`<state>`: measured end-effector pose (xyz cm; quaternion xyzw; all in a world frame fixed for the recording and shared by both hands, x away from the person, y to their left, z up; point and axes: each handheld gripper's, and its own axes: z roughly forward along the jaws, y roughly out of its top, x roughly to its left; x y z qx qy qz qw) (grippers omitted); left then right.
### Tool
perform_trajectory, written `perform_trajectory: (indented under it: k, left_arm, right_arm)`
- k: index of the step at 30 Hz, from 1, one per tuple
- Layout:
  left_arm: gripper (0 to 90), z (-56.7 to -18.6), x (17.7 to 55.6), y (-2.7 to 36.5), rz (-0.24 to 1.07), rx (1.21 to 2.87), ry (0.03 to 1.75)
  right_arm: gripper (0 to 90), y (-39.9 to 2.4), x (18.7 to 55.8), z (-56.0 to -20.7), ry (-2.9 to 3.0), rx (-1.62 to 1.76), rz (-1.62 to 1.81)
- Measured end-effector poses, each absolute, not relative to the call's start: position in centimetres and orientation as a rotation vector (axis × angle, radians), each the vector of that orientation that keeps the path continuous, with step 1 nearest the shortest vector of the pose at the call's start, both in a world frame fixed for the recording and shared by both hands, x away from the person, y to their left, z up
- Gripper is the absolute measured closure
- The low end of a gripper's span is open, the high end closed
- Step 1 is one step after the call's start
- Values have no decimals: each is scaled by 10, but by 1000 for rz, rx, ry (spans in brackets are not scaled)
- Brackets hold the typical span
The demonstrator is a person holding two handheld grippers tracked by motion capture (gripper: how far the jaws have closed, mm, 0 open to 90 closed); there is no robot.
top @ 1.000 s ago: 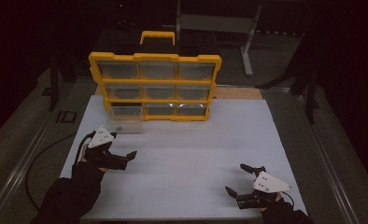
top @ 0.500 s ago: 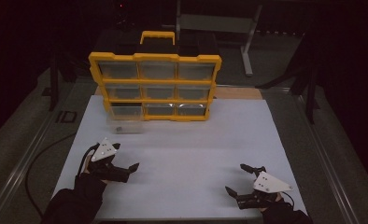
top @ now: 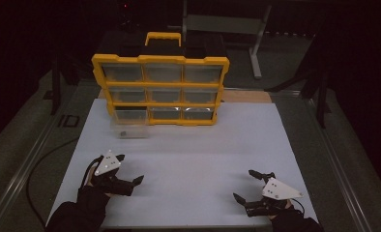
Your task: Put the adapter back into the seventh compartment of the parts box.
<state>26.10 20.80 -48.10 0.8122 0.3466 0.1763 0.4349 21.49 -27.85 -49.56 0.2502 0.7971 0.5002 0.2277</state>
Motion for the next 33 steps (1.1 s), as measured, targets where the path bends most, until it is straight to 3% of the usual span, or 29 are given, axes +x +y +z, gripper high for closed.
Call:
perform_trajectory:
  k: [33]
  left_arm:
    - [0, -498, 254, 211, 413, 2054, 844]
  right_arm:
    - [78, -278, 215, -496, 2201, 679, 1372]
